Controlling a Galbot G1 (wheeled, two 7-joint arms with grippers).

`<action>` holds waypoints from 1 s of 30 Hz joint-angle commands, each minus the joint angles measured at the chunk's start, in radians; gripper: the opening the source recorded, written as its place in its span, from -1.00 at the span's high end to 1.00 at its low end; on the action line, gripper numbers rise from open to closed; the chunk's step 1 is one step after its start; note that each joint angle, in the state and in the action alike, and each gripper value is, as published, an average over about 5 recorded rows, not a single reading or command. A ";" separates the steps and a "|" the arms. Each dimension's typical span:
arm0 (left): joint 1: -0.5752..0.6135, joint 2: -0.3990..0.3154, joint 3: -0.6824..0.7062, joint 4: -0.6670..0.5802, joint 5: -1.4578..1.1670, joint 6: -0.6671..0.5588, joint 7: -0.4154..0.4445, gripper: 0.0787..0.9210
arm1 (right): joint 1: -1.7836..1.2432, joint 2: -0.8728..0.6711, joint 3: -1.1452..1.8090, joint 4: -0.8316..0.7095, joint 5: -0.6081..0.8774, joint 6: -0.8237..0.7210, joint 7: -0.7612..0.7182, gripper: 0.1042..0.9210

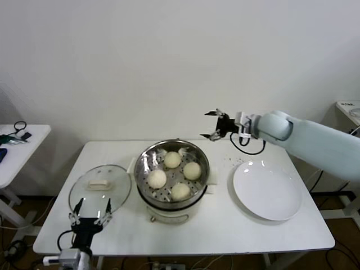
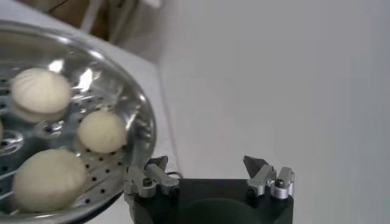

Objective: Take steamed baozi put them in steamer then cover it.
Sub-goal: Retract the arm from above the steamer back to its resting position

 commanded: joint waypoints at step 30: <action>-0.020 0.096 -0.058 -0.049 1.272 0.098 0.107 -0.77 | -1.555 0.293 1.629 0.379 -0.274 -0.070 0.162 -0.76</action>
